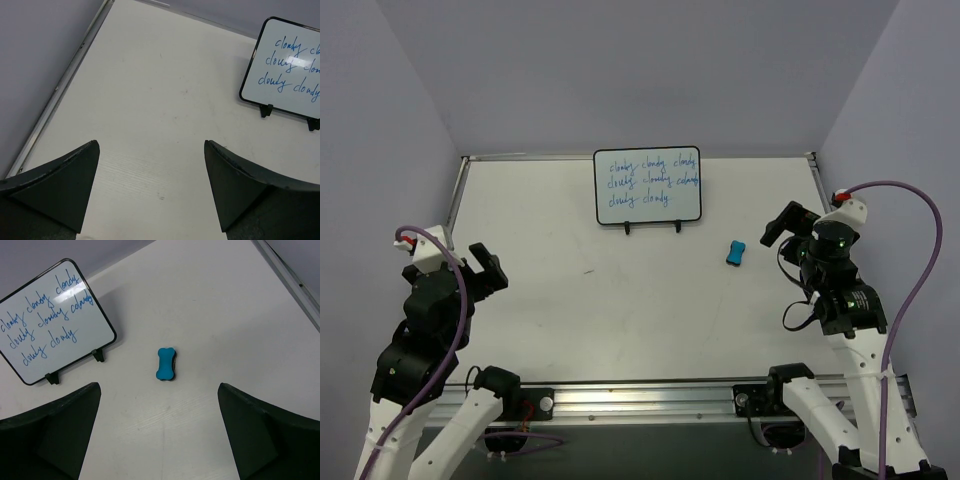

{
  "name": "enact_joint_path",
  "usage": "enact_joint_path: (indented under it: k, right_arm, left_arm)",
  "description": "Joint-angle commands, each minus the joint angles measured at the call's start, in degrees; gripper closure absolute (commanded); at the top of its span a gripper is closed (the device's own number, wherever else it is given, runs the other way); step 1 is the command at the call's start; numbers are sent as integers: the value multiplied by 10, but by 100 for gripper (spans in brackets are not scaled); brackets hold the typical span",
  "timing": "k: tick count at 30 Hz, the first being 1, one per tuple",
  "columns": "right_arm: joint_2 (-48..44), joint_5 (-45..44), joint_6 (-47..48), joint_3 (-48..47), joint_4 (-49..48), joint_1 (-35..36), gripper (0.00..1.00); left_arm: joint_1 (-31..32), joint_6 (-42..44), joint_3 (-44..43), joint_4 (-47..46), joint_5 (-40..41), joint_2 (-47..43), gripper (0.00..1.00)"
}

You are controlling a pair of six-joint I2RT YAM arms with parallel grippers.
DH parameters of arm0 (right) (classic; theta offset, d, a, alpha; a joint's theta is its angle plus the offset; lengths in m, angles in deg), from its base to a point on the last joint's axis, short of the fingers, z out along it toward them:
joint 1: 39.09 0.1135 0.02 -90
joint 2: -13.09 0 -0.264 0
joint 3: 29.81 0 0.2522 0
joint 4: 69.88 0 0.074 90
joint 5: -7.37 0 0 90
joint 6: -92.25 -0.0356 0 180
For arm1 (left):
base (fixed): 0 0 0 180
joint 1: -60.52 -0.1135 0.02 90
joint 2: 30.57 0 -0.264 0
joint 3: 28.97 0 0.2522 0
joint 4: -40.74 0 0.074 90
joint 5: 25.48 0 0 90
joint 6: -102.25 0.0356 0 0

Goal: Erase the whiteboard

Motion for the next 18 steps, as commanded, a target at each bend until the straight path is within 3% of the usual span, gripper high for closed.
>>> enact_joint_path:
  k: [1,6,13,18]
  right_arm:
    - [-5,-17,-1,4,-24,3,0]
    - [-15,0,-7,21,-55,3,0]
    - [7,92,-9,43,-94,4,0]
    - [14,148,-11,55,-121,4,0]
  left_arm:
    - [-4,8,-1,-25,-6,3,6]
    - [-4,7,0,-26,-9,5,6]
    - [-4,14,-7,-32,-39,24,6]
    - [-4,-3,-32,-94,-174,103,6]
